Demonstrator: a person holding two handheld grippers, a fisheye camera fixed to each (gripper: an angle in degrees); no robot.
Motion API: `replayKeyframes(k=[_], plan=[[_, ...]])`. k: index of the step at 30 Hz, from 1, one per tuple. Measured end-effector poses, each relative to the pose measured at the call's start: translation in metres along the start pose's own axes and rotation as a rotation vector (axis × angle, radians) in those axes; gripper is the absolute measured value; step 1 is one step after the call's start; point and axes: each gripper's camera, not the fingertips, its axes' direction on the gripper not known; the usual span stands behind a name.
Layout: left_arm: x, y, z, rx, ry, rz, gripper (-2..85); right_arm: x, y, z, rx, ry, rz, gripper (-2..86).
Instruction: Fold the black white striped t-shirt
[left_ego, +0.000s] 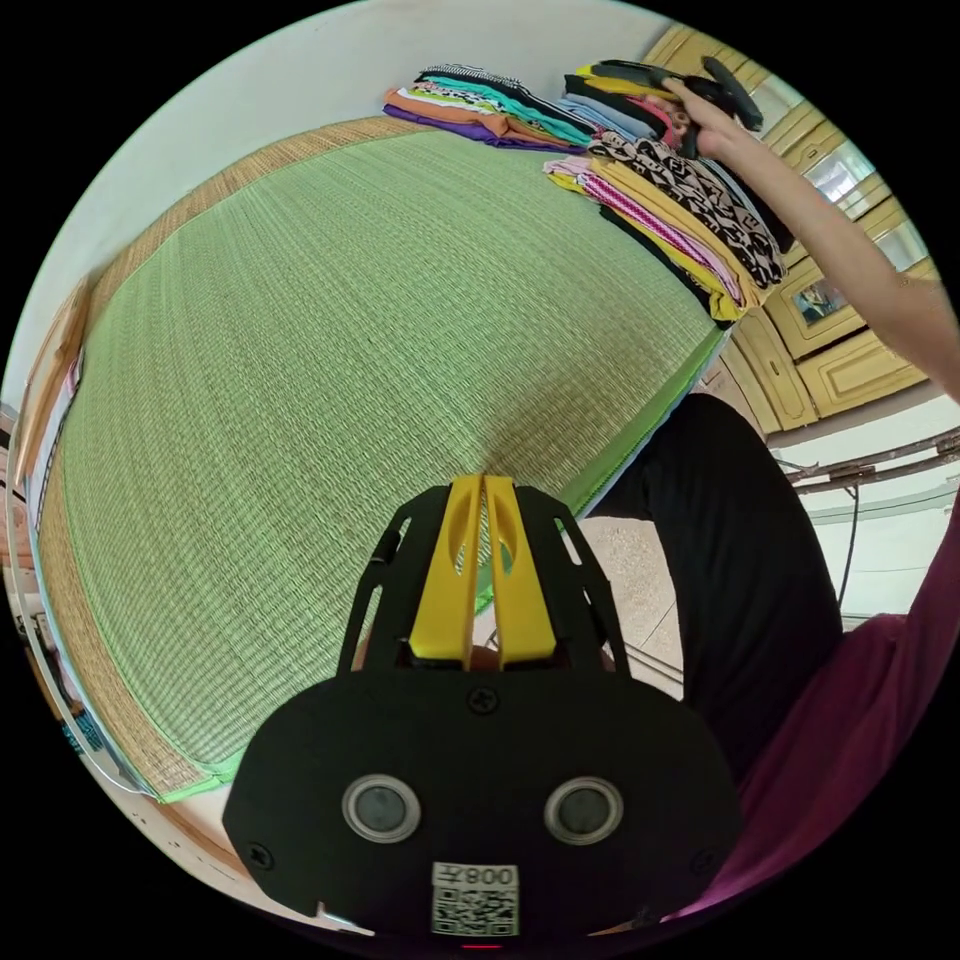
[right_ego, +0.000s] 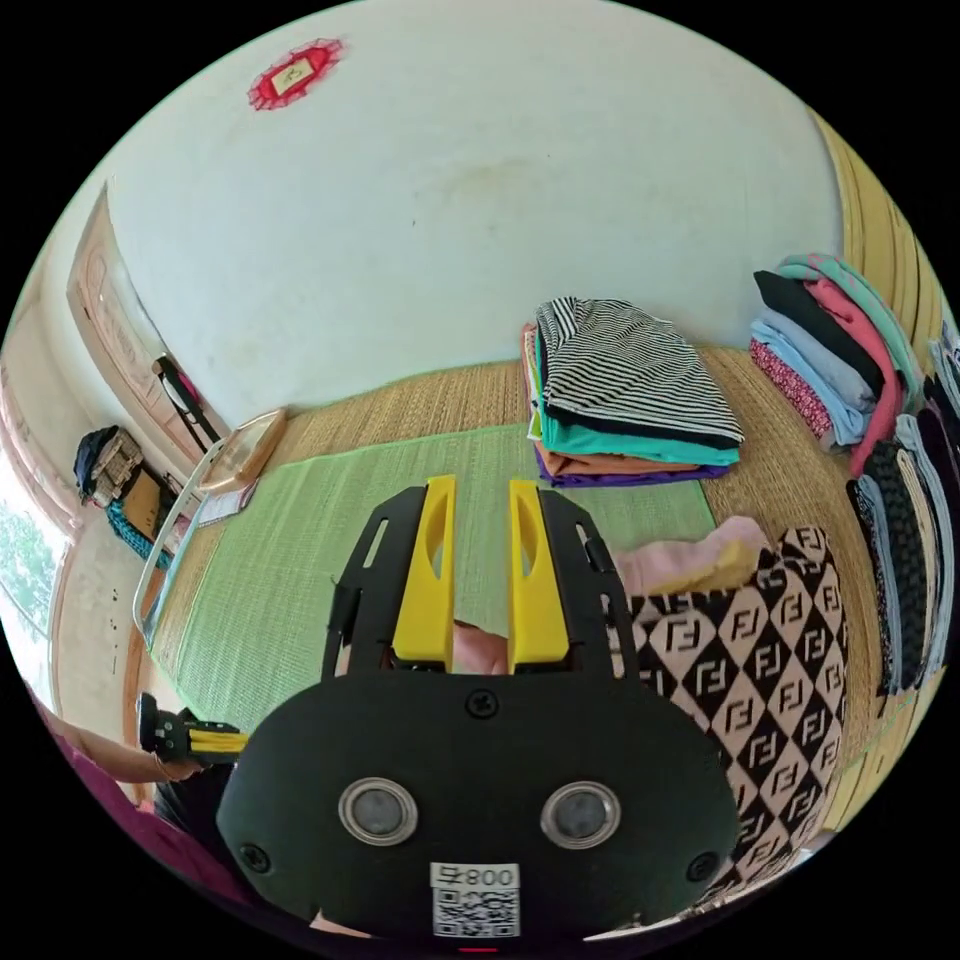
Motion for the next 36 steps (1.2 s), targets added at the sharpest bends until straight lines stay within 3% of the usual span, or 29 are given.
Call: replayKeyframes(k=[10, 23, 31, 36], plan=[[-0.024, 0.004, -0.041, -0.008, 0.073, -0.013, 0.4, 0.050, -0.173, 0.107, 0.021, 0.065, 0.067, 8.4], [-0.064, 0.010, -0.098, -0.029, 0.158, -0.031, 0.3, 0.084, -0.234, 0.188, -0.002, 0.178, 0.161, 5.1], [-0.088, 0.024, -0.137, -0.002, 0.176, -0.066, 0.2, 0.093, -0.206, 0.138, 0.109, -0.007, 0.229, 1.5], [-0.133, 0.034, -0.162, -0.017, 0.331, -0.209, 0.2, 0.064, -0.180, 0.067, 0.192, -0.257, 0.179, 1.2]])
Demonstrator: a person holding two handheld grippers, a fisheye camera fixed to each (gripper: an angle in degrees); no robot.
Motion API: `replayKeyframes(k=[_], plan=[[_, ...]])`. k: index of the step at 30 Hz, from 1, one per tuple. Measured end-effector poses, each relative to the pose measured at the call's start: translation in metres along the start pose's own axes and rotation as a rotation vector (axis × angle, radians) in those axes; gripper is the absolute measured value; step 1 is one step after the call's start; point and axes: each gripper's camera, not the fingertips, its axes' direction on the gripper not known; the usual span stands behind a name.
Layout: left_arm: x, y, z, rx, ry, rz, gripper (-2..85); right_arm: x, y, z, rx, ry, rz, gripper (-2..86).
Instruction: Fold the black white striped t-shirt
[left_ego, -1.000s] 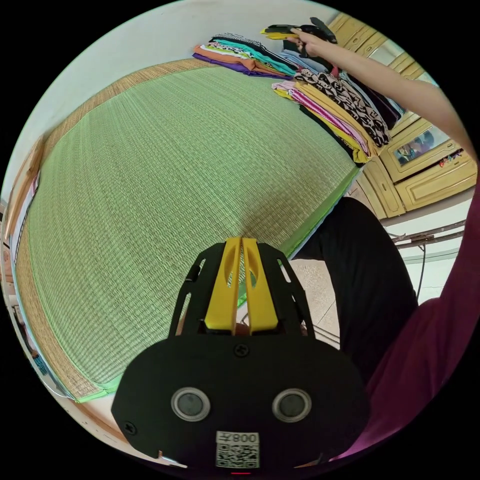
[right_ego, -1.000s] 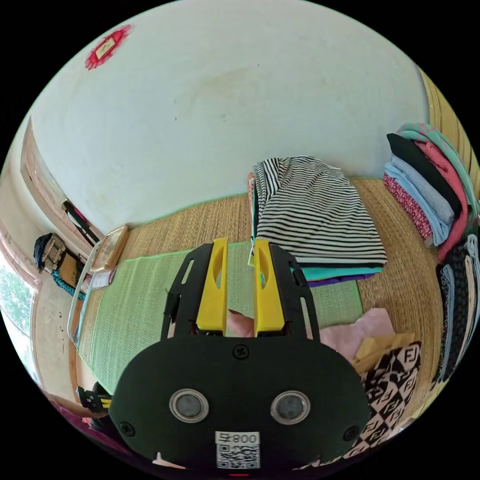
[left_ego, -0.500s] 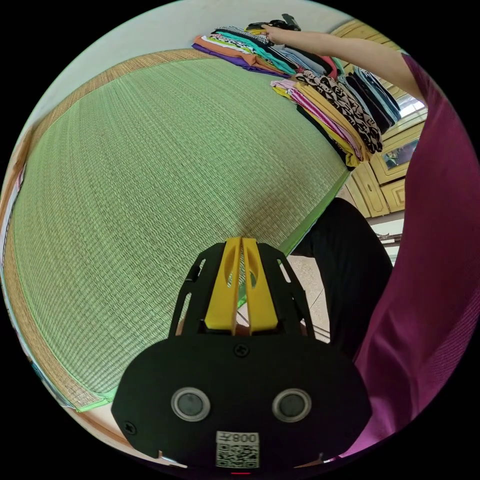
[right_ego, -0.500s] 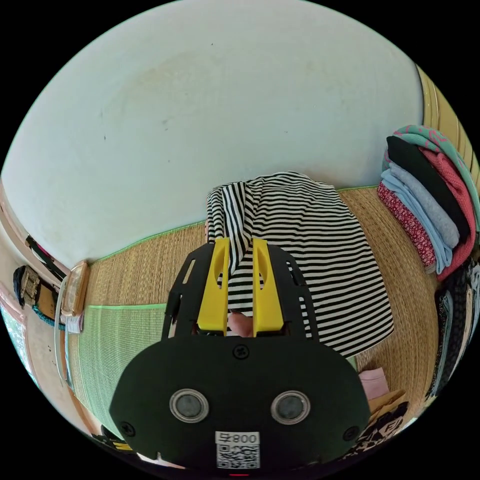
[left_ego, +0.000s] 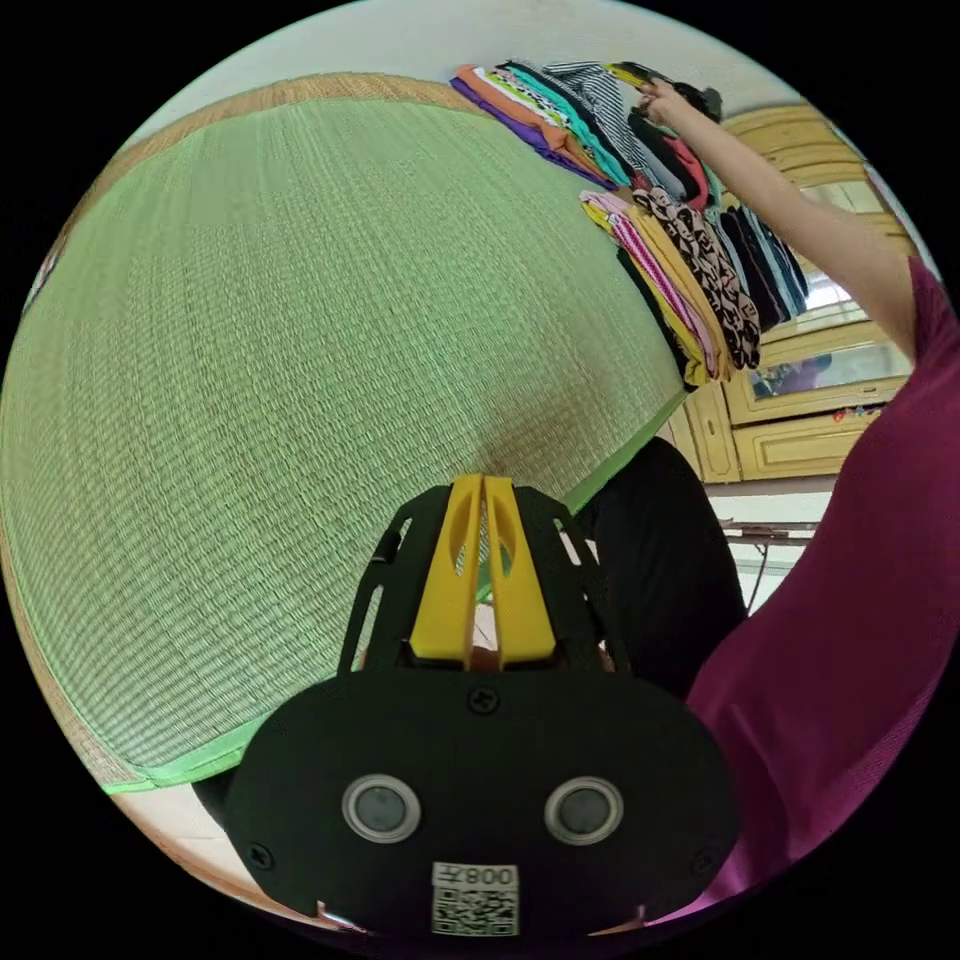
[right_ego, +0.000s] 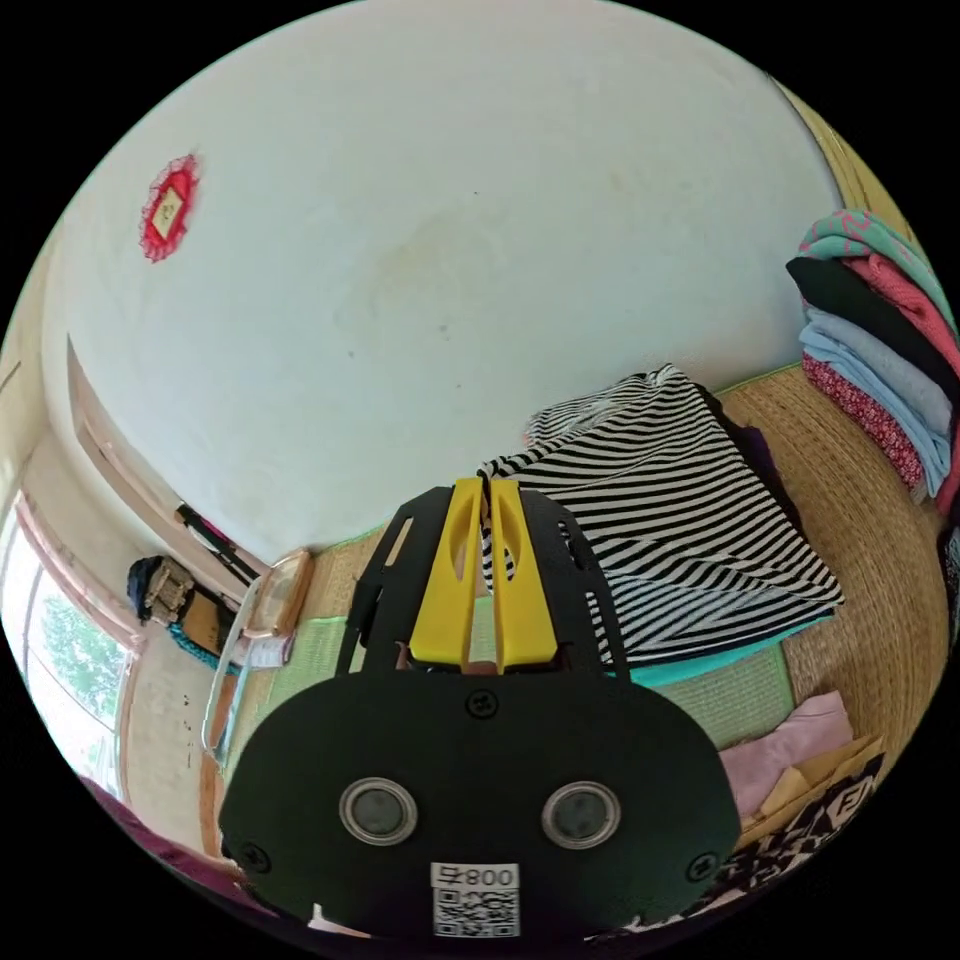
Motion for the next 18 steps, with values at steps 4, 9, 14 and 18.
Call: replayKeyframes(k=[4, 9, 14, 18], plan=[[-0.013, 0.006, -0.043, 0.084, 0.129, -0.028, 0.1, -0.068, 0.030, -0.059, -0.029, -0.187, -0.088, 1.1], [-0.022, 0.042, -0.129, 0.251, 0.219, -0.028, 0.1, -0.158, 0.077, -0.127, -0.091, -0.354, -0.206, 1.1], [-0.047, 0.096, -0.203, 0.383, 0.316, -0.070, 0.4, -0.228, 0.137, -0.188, -0.137, -0.491, -0.263, 1.0], [-0.075, 0.157, -0.252, 0.481, 0.411, -0.117, 1.2, -0.267, 0.201, -0.204, -0.253, -0.545, -0.248, 1.0]])
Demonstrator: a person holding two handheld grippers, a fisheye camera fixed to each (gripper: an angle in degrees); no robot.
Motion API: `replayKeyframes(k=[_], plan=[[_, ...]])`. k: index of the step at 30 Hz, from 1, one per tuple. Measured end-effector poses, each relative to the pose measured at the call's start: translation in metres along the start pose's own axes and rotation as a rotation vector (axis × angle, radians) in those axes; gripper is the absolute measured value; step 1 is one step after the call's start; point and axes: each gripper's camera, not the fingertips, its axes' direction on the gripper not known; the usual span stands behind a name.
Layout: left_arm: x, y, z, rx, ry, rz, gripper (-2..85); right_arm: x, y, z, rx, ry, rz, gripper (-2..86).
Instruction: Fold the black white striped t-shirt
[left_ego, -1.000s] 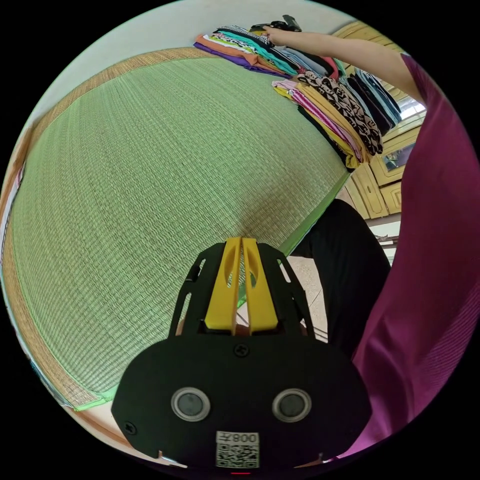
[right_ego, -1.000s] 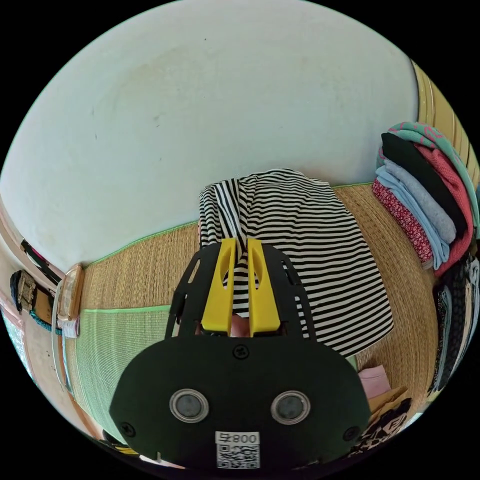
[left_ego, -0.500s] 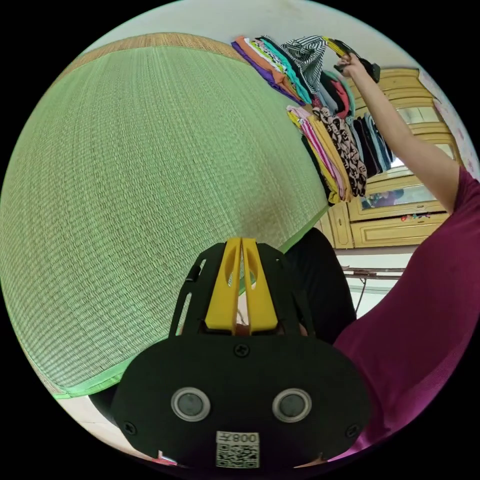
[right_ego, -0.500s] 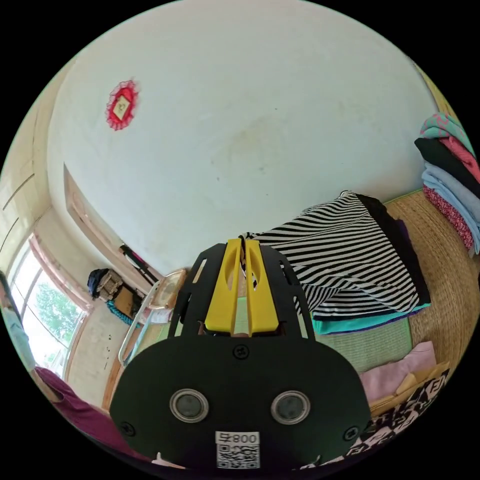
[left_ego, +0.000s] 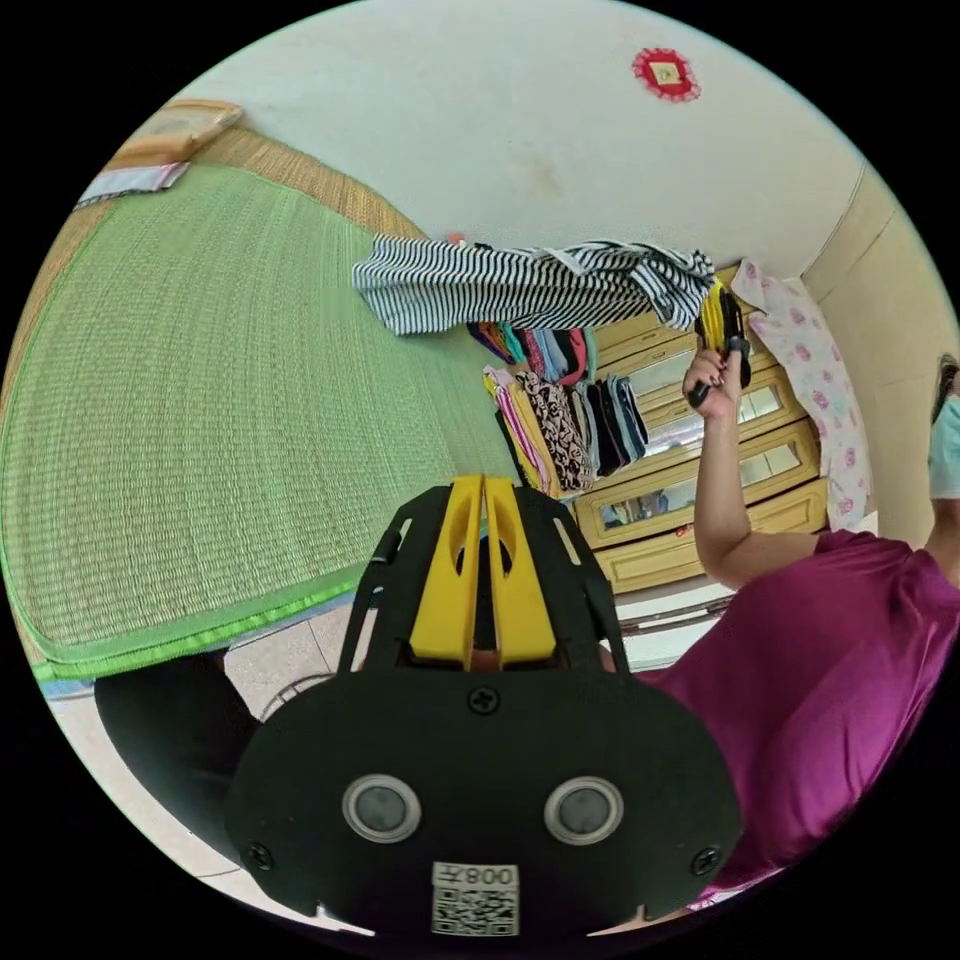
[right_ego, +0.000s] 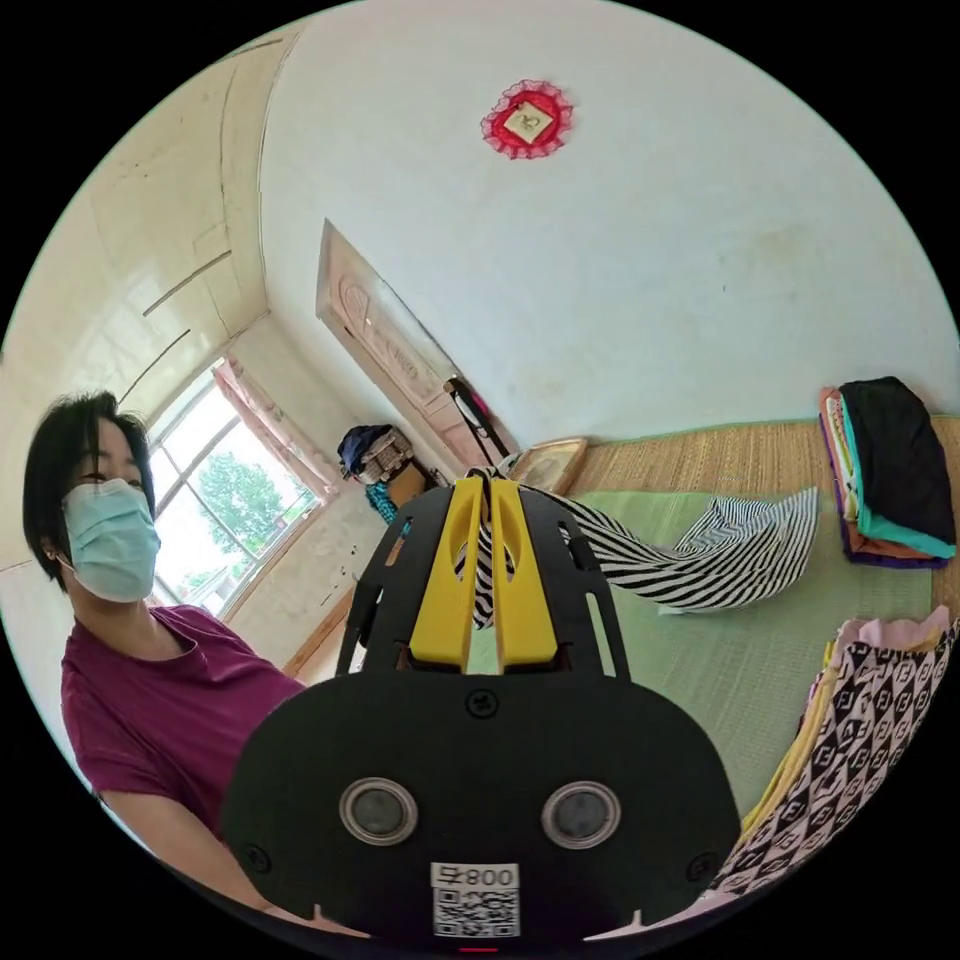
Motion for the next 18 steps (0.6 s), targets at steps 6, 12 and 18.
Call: replayKeyframes(k=[6, 12, 18], plan=[[-0.033, 0.068, -0.092, 0.121, 0.119, -0.149, 4.0, -0.042, 0.075, 0.038, -0.089, -0.140, 0.090, 1.0], [-0.048, 0.104, -0.142, 0.143, 0.186, -0.195, 6.1, -0.080, 0.114, 0.028, -0.043, -0.247, 0.110, 1.1], [-0.059, 0.076, -0.131, 0.072, 0.293, -0.196, 8.3, -0.113, 0.132, 0.015, -0.033, -0.228, 0.083, 1.1]])
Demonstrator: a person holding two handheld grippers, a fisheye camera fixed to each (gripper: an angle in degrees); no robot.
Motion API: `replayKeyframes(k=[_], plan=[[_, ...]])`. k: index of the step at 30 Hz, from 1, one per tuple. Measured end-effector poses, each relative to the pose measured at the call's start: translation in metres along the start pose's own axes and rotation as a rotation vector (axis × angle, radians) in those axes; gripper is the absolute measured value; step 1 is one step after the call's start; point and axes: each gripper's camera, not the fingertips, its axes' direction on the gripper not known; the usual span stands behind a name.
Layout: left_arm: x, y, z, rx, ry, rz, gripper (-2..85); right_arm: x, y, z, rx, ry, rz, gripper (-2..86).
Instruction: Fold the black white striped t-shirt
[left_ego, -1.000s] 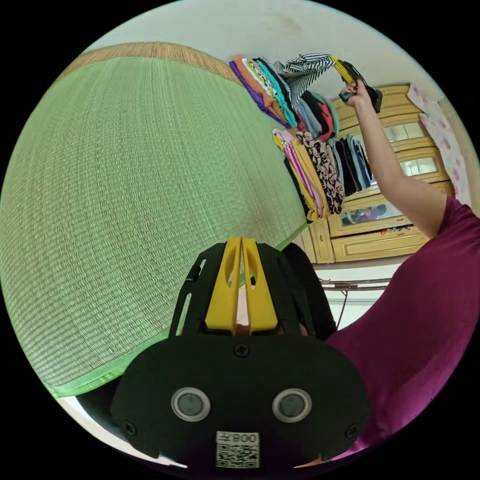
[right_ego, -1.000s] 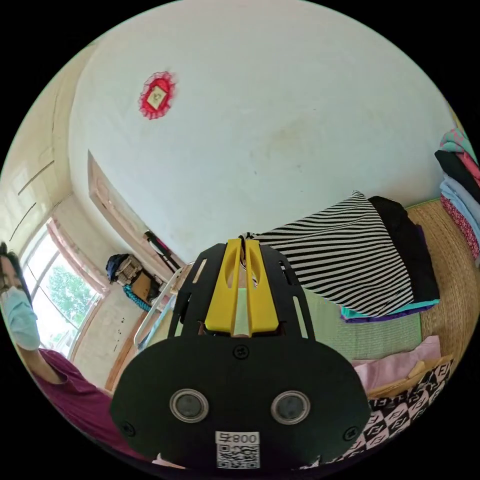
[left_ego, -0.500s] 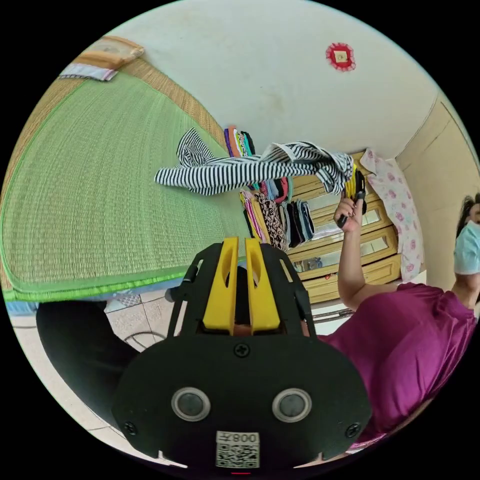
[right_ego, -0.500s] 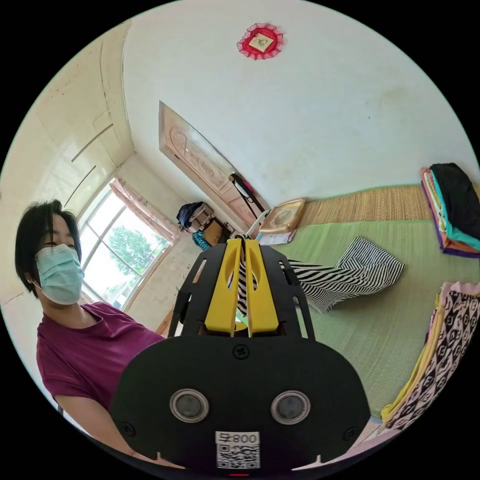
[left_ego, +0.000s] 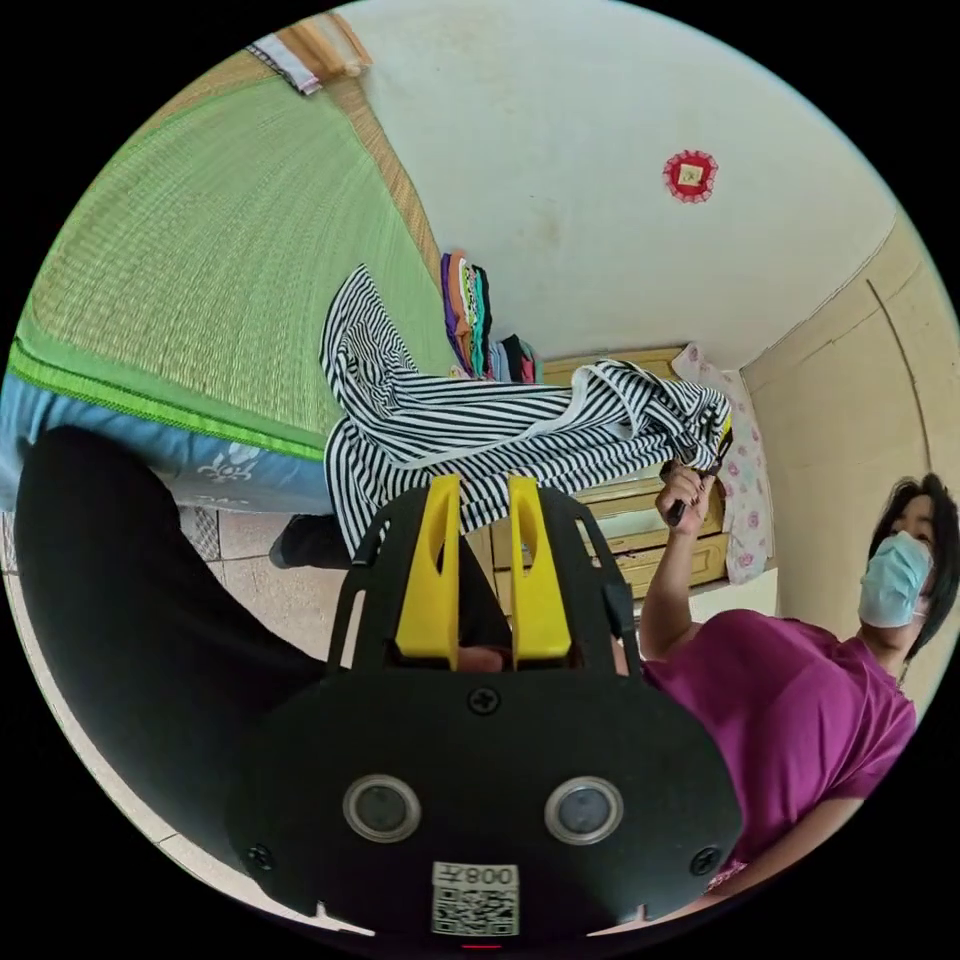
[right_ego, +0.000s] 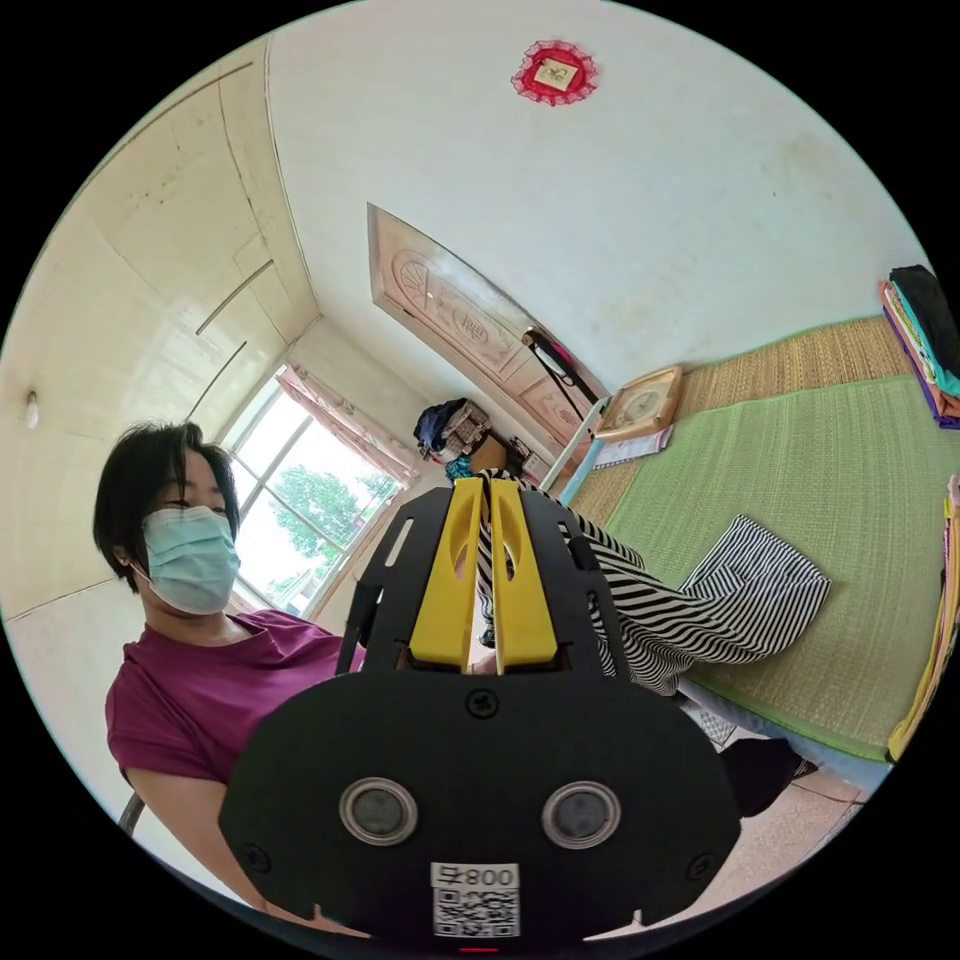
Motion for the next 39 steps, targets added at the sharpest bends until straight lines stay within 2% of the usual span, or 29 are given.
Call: replayKeyframes(k=[9, 17, 27, 34, 39], plan=[[-0.056, -0.039, 0.022, -0.024, 0.136, -0.267, 11.1, -0.020, 0.023, -0.008, 0.037, 0.004, -0.001, 1.1], [-0.063, -0.054, 0.026, 0.034, 0.215, -0.397, 10.8, -0.025, 0.032, -0.006, 0.047, -0.005, 0.003, 1.0], [-0.035, -0.063, 0.025, 0.067, 0.282, -0.396, 1.9, -0.034, 0.044, -0.005, 0.047, 0.013, 0.001, 0.9], [0.002, -0.054, -0.002, 0.150, 0.372, -0.355, 0.9, -0.037, 0.058, -0.016, 0.072, 0.027, 0.007, 1.0], [0.057, -0.057, -0.041, 0.228, 0.453, -0.253, 0.6, -0.046, 0.067, -0.033, 0.102, 0.041, -0.011, 1.0]])
